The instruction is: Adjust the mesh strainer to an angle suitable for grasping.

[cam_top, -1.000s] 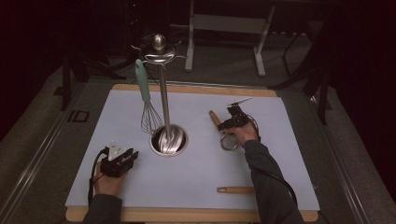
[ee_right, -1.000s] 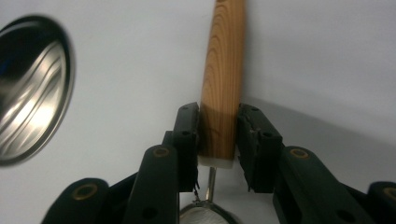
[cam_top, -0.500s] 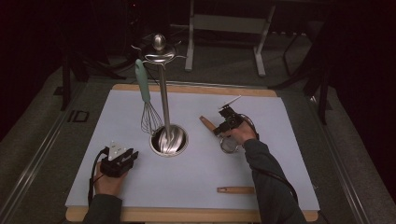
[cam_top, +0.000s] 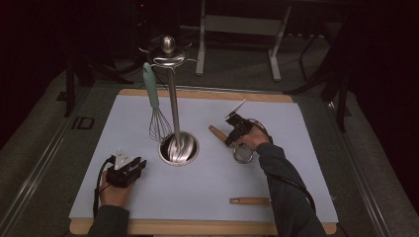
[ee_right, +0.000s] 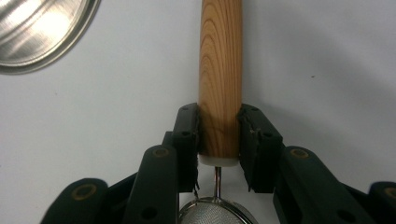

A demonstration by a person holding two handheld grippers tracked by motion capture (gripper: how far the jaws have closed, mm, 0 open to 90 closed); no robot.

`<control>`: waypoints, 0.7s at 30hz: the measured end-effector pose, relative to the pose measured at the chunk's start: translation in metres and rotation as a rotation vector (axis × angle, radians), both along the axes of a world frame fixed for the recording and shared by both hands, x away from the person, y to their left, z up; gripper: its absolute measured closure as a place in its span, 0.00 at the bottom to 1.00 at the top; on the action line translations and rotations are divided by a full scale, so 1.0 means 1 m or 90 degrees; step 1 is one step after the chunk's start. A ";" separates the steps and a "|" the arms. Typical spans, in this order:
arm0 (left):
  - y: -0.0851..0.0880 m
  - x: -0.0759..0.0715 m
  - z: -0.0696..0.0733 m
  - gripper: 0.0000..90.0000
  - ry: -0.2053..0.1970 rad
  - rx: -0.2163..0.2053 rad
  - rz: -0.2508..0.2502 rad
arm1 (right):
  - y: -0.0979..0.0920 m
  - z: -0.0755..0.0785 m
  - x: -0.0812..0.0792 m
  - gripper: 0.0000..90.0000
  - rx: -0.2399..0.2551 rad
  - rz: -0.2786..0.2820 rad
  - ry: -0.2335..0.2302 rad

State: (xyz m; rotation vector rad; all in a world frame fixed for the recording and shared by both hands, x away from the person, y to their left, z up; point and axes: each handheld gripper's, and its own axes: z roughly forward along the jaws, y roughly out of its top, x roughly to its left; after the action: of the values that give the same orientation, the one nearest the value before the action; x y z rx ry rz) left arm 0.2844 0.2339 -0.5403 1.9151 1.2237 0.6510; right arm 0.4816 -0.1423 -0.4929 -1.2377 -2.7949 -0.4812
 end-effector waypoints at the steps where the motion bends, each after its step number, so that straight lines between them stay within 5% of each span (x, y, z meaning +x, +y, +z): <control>1: 0.000 0.000 0.000 0.79 -0.001 0.000 0.000 | 0.003 -0.001 0.000 0.78 -0.012 0.006 -0.001; 11: 0.000 0.000 0.000 0.79 0.000 0.001 0.000 | 0.007 0.005 -0.010 0.79 -0.007 0.030 -0.019; 21: -0.001 0.000 0.000 0.79 0.000 0.004 -0.001 | 0.001 0.030 -0.021 0.79 0.081 0.032 -0.064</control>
State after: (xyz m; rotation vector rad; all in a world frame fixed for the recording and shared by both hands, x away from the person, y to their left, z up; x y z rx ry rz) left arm 0.2843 0.2332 -0.5403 1.9198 1.2215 0.6550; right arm 0.4605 -0.1413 -0.4627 -1.1468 -2.8179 -0.7246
